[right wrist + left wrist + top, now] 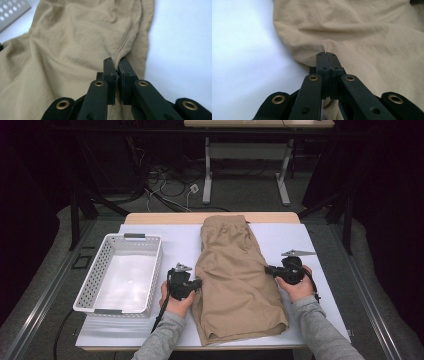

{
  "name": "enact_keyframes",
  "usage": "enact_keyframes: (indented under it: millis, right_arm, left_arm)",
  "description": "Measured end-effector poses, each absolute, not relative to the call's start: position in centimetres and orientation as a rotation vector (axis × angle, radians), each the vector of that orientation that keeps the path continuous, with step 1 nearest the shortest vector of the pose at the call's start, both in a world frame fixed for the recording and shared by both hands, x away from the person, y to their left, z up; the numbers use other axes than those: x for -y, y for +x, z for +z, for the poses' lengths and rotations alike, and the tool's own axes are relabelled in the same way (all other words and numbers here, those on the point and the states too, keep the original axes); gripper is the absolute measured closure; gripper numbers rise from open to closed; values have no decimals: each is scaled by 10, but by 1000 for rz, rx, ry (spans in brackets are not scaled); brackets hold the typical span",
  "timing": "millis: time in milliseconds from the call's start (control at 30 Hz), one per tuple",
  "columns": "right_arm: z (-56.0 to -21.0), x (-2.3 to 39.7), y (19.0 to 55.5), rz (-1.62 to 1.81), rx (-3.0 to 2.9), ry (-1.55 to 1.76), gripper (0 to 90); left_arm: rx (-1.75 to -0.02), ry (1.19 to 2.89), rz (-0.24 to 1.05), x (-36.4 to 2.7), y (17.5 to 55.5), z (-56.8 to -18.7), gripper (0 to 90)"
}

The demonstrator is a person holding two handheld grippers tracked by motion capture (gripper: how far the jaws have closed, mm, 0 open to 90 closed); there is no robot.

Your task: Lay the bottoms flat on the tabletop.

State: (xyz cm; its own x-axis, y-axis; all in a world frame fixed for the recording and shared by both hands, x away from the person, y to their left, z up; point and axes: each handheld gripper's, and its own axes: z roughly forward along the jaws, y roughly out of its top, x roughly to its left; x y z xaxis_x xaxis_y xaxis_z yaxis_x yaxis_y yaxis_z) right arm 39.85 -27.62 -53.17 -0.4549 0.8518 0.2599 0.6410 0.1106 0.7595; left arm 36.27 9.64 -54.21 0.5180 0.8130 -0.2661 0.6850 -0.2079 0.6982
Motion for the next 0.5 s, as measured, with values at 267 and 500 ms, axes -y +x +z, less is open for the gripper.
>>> enact_keyframes:
  millis: [267, 500]
  right_arm:
    - [-531, 283, 422, 1241, -2114, 1529, 860]
    - [-533, 277, 430, 1218, -2139, 1544, 849]
  left_arm:
    - [-1253, 1912, 226, -106, 366, -539, 900]
    - [-1250, 1908, 229, -108, 363, -538, 899]
